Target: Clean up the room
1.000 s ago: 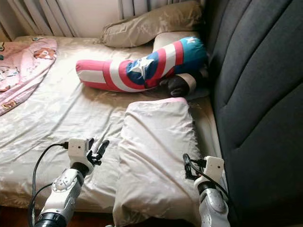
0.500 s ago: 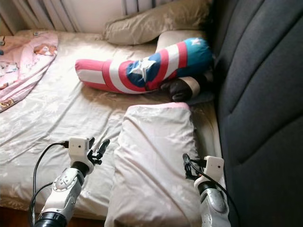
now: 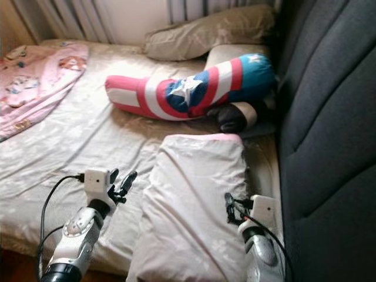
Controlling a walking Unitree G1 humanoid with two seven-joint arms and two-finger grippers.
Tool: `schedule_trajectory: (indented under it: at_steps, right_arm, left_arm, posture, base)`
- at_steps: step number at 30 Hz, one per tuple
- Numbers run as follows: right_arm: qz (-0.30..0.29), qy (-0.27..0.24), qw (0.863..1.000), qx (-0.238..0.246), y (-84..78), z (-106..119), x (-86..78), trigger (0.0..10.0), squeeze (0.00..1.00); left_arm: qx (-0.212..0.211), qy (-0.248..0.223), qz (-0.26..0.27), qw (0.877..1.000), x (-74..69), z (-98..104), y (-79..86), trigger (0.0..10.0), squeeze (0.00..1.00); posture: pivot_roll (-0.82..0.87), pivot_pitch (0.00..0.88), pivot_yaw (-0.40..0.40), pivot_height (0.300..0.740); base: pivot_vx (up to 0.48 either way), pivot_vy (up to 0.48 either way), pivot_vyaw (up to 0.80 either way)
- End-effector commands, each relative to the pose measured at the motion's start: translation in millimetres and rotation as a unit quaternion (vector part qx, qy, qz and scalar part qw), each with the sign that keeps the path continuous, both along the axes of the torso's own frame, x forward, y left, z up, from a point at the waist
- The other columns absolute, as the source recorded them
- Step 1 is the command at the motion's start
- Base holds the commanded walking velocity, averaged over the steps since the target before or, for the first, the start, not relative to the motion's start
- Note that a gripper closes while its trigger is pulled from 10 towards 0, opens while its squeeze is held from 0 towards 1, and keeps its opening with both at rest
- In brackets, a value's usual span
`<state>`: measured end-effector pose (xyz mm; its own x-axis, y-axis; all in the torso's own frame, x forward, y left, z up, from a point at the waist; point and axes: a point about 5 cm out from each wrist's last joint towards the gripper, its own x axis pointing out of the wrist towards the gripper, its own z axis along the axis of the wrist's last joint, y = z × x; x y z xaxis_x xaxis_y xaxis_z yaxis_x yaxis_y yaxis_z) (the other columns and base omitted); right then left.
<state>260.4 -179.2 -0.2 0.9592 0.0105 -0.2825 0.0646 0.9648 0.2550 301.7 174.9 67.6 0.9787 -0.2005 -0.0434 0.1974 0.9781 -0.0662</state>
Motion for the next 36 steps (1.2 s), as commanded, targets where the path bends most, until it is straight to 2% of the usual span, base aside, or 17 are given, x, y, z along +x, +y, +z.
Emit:
schedule_trajectory:
  at_steps: [1,11,13,14,16,17,21,23,26,27,28,29,31,36]
  right_arm:
    - [-0.005,0.009,1.000,0.003,-1.0,-4,-4.2,10.0,0.00]
    - [0.001,-0.005,1.000,-0.009,0.7,0,-0.1,10.0,0.00]
    - [0.001,-0.008,1.000,-0.011,-1.0,1,1.3,10.0,0.00]
    - [0.001,-0.008,1.000,-0.011,-1.0,1,1.3,10.0,0.00]
    - [0.009,-0.010,1.000,-0.021,-4.5,3,2.1,10.0,0.00]
    - [0.012,-0.011,1.000,-0.026,-6.1,4,2.0,10.0,0.00]
    - [0.014,-0.013,0.999,-0.030,-8.5,4,1.2,10.0,0.00]
    - [0.014,-0.013,0.999,-0.030,-8.9,4,1.0,10.0,0.00]
    - [0.020,-0.013,0.999,-0.028,-4.9,4,1.8,10.0,0.00]
    - [0.020,-0.013,0.999,-0.028,-4.9,4,1.8,10.0,0.00]
    - [0.026,-0.017,0.999,-0.026,-1.1,5,3.5,10.0,0.00]
    - [0.028,-0.022,0.999,-0.026,0.3,7,4.4,10.0,0.00]
    - [0.033,-0.029,0.999,-0.025,2.7,9,5.7,10.0,0.00]
    - [0.046,-0.034,0.998,-0.023,9.3,10,7.2,10.0,0.00]
  left_arm:
    - [0.000,0.007,-0.003,1.000,-2.8,-2,1.4,10.0,0.00]
    - [0.017,0.008,0.019,1.000,2.3,-2,4.9,10.0,0.00]
    - [0.052,0.004,0.020,0.998,4.5,-1,8.2,10.0,0.00]
    - [0.052,0.004,0.020,0.998,4.5,-1,8.2,10.0,0.00]
    - [0.103,-0.015,0.024,0.994,12.1,10,18.7,10.0,0.00]
    - [0.142,-0.027,0.022,0.989,17.6,19,26.0,10.0,0.00]
    - [0.195,-0.053,0.025,0.979,24.8,35,38.5,10.0,0.00]
    - [0.171,-0.066,0.050,0.982,26.9,41,43.1,10.0,0.00]
    - [0.081,-0.052,0.073,0.993,26.1,34,38.3,10.0,0.00]
    - [0.081,-0.052,0.073,0.993,26.1,34,38.3,10.0,0.00]
    - [0.035,-0.037,0.073,0.996,22.8,23,27.0,10.0,0.00]
    - [0.020,-0.026,0.077,0.996,21.0,17,21.8,10.0,0.00]
    - [0.008,-0.008,0.081,0.997,18.3,7,14.8,10.0,0.00]
    - [-0.008,0.022,0.049,0.999,8.7,-13,-9.9,10.0,0.00]
  posture:
    - [0.03,0.128,0.003,0.707]
    - [0.02,0.135,-0.001,0.707]
    - [0.02,0.136,-0.001,0.707]
    - [0.02,0.136,-0.001,0.707]
    - [0.02,0.138,-0.001,0.707]
    - [0.02,0.138,0.000,0.707]
    - [0.01,0.139,0.003,0.707]
    - [0.02,0.138,0.003,0.707]
    - [0.02,0.137,0.004,0.707]
    - [0.02,0.137,0.004,0.707]
    - [0.02,0.135,0.003,0.707]
    - [0.02,0.134,0.001,0.707]
    - [0.02,0.131,0.000,0.707]
    - [0.00,0.124,-0.003,0.707]
  base:
    - [0.000,0.000,0.00]
    - [0.000,0.000,0.00]
    - [0.000,0.000,0.00]
    - [0.000,0.000,0.00]
    - [0.000,0.000,0.00]
    - [0.000,0.000,0.00]
    - [0.000,0.000,0.00]
    - [0.000,0.000,0.00]
    - [0.000,0.000,0.00]
    - [0.000,0.000,0.00]
    - [0.000,0.000,0.00]
    - [0.000,0.000,0.00]
    - [0.000,0.000,0.00]
    - [0.000,0.000,0.00]
